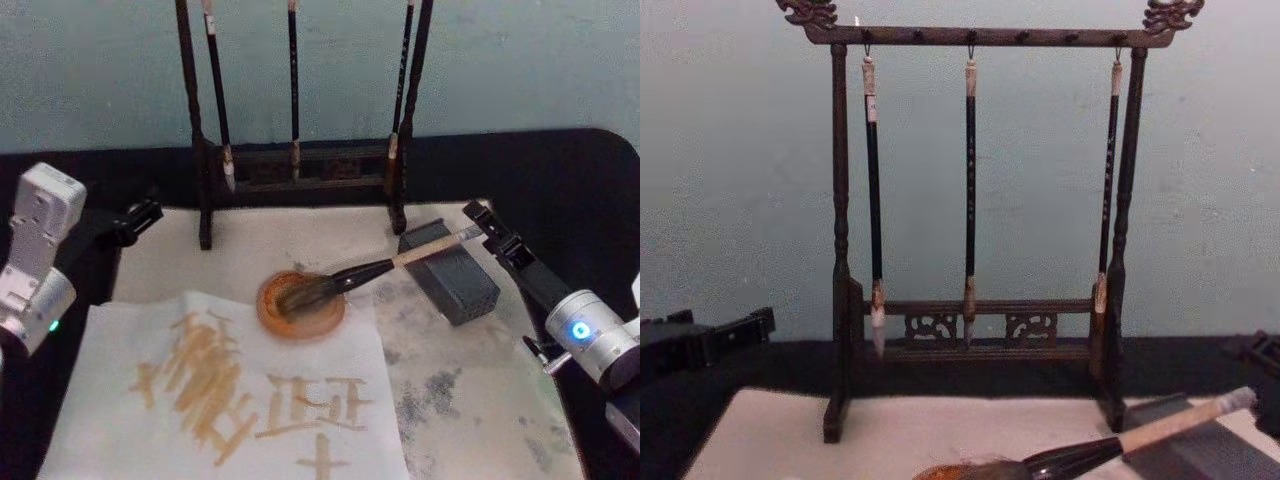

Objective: Pick up the brush from the inkstone, write on the paper, then place the brush back to its original position.

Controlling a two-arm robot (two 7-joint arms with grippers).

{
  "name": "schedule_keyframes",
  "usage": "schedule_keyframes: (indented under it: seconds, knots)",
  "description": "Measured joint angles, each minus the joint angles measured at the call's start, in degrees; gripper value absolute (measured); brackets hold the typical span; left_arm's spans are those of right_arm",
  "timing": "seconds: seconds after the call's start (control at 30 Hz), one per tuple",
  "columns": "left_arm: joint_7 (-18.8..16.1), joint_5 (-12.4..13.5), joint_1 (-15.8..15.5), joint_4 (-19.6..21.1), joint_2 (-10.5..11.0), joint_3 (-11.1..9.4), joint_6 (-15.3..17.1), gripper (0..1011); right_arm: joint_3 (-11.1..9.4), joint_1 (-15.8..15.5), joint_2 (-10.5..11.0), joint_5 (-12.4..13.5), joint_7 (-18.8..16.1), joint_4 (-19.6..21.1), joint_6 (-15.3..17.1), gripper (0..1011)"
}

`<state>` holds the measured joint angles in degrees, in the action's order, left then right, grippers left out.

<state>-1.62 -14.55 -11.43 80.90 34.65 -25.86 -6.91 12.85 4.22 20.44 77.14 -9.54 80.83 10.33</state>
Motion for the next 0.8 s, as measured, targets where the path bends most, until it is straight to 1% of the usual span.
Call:
schedule_keyframes:
  seconds: [0.5,0.8]
  knots:
    - [0.0,0.0,0.0,0.0,0.0,0.0,0.0,1002,2.87,3.02,0.74,-0.13,-1.35,-3.35,-2.2,1001]
    - [0.0,0.01,0.0,0.0,0.0,0.0,0.0,1002,3.87,3.86,1.25,0.19,-1.29,-3.94,-3.16,1001]
